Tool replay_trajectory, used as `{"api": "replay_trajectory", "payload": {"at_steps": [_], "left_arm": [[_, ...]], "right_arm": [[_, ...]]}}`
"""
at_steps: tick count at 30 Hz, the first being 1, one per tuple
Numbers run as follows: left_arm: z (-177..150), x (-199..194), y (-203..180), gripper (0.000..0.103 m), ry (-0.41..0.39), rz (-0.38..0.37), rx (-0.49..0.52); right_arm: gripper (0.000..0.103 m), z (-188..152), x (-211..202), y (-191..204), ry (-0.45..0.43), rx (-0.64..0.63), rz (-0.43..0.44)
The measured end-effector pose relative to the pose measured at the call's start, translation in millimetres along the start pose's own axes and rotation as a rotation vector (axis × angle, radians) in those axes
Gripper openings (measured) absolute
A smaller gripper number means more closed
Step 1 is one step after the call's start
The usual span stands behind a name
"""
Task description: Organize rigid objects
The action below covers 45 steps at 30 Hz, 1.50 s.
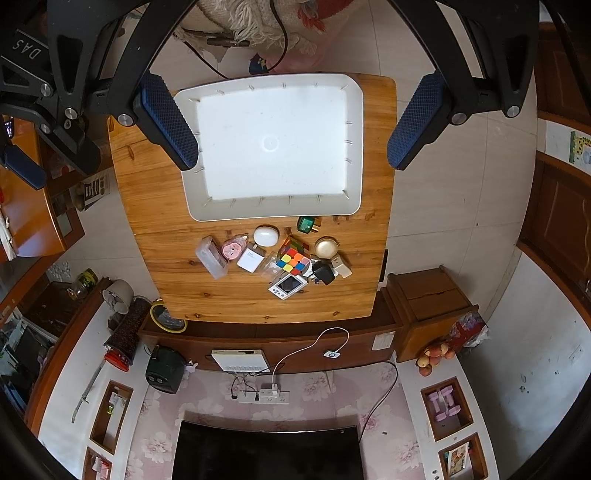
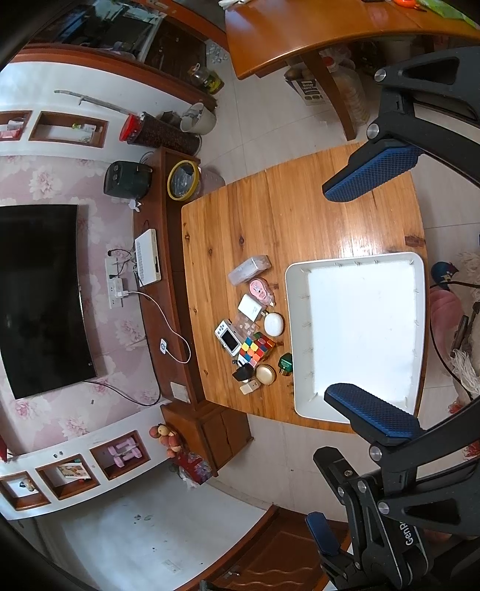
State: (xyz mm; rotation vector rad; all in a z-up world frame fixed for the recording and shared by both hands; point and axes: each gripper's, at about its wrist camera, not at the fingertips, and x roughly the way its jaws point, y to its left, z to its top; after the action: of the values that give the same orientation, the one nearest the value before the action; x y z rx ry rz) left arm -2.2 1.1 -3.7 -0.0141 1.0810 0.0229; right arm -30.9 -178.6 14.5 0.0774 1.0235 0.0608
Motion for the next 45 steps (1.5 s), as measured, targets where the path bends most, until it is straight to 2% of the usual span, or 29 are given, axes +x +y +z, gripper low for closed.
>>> {"api": "replay_trajectory", "payload": {"at_steps": [36,45], "left_arm": [[-3,2,4,0.102,-0.010,0.000,-0.003],[0,-3,7,0.102,-0.022,0.000,-0.006]], "right_arm": [[0.099,2,0,13,0.000,0.001,0.010],[0.099,2,-14,12,-0.016,-0.005,0.018]]}}
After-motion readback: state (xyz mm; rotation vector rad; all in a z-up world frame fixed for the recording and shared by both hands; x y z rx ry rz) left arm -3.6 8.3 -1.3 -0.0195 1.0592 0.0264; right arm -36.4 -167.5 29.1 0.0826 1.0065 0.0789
